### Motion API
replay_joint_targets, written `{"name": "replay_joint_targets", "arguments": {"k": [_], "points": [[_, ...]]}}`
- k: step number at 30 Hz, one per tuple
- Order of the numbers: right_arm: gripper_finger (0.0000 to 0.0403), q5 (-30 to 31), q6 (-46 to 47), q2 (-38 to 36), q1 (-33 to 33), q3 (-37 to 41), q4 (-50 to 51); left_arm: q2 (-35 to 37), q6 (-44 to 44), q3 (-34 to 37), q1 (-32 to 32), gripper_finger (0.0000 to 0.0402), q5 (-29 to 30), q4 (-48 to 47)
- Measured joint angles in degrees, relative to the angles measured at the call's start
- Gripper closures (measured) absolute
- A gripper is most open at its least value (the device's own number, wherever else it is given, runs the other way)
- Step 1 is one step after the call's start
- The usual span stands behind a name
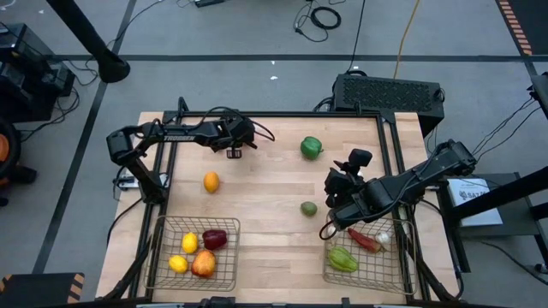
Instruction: Sort produce into baskets
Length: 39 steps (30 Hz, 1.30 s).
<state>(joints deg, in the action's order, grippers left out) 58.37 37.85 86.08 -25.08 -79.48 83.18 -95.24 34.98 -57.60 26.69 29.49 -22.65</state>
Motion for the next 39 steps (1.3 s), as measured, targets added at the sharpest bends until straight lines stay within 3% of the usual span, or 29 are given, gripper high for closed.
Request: {"name": "replay_joint_targets", "arguments": {"k": [39], "points": [[0.0300,0.02,0.00,0.00,0.00,0.00,0.00,-0.23,3.19,0.00,1.38,0.0226,-0.82,-0.18]]}}
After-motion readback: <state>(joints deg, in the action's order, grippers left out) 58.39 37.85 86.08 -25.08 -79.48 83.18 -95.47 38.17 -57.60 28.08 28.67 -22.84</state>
